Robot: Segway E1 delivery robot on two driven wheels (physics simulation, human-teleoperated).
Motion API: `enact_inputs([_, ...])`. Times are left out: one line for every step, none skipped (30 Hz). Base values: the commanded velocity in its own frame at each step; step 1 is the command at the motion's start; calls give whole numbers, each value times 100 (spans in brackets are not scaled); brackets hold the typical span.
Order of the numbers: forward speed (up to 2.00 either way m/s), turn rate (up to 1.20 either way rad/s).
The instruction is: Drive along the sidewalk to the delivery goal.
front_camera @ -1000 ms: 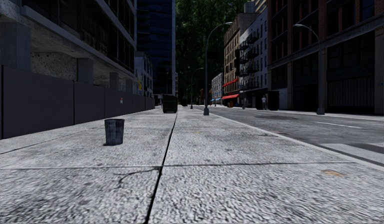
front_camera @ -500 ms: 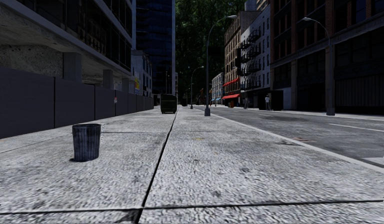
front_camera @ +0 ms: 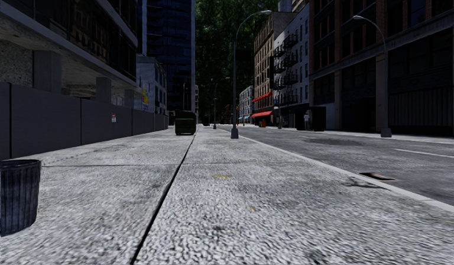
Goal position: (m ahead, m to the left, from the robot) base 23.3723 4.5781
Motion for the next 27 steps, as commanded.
enact_inputs([200,0])
enact_inputs([200,0])
enact_inputs([200,0])
enact_inputs([200,0])
enact_inputs([200,0])
enact_inputs([200,0])
enact_inputs([200,0])
enact_inputs([200,0])
enact_inputs([200,0])
enact_inputs([200,0])
enact_inputs([200,0])
enact_inputs([200,0])
enact_inputs([200,0])
enact_inputs([200,0])
enact_inputs([200,0])
enact_inputs([200,23])
enact_inputs([200,23])
enact_inputs([200,30])
enact_inputs([200,33])
enact_inputs([200,33])
enact_inputs([200,33])
enact_inputs([200,34])
enact_inputs([200,34])
enact_inputs([200,34])
enact_inputs([200,34])
enact_inputs([200,34])
enact_inputs([200,33])
